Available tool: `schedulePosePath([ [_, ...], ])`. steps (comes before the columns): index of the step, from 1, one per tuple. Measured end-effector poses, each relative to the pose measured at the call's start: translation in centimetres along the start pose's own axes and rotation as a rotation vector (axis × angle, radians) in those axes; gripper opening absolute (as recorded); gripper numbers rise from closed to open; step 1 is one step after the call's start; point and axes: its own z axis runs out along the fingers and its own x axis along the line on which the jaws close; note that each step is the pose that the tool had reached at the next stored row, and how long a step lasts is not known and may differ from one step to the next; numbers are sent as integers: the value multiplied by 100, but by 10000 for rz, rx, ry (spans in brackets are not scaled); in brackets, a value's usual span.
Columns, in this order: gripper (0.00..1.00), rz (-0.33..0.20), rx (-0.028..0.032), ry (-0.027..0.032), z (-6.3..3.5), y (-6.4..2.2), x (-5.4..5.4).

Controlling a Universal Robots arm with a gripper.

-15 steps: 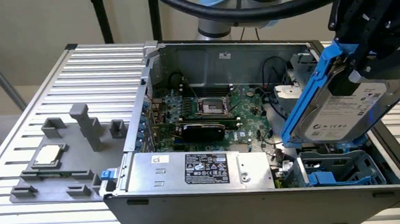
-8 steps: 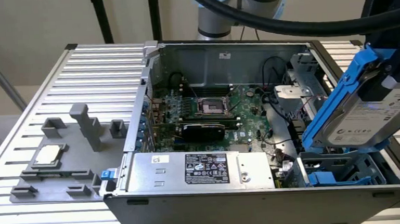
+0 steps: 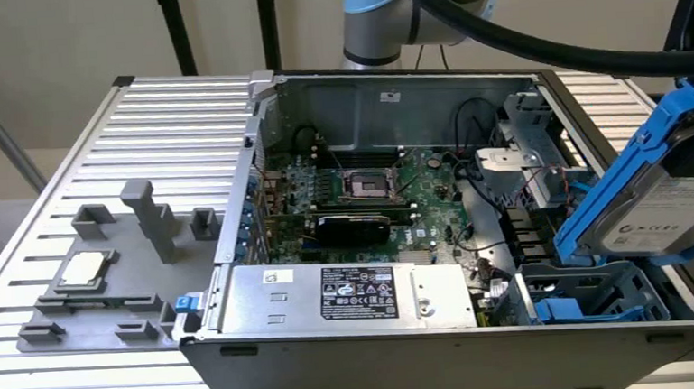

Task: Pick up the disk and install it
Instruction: 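Pick up the disk, then insert the disk into the insertion slot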

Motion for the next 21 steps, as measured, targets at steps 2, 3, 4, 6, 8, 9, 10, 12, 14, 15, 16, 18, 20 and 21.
schedulePosePath([
  [2,33,-76,6,-10,20,-1,5],
  [3,33,-123,13,-15,30,-2,7],
  [4,33,-177,25,-21,40,-2,7],
  [6,33,-298,45,-26,55,0,9],
  [8,33,-344,45,-26,57,3,10],
  [9,33,-344,44,-25,57,3,10],
  [10,33,-344,44,-25,57,3,10],
  [12,33,-344,44,-26,57,3,10],
  [14,33,-344,44,-25,57,3,10],
  [15,33,-343,44,-25,57,3,10],
  [16,33,-344,44,-26,57,3,10],
  [18,33,-344,44,-26,57,3,10],
  [20,33,-345,44,-28,65,3,10],
  [21,33,-356,37,-24,70,4,11],
])
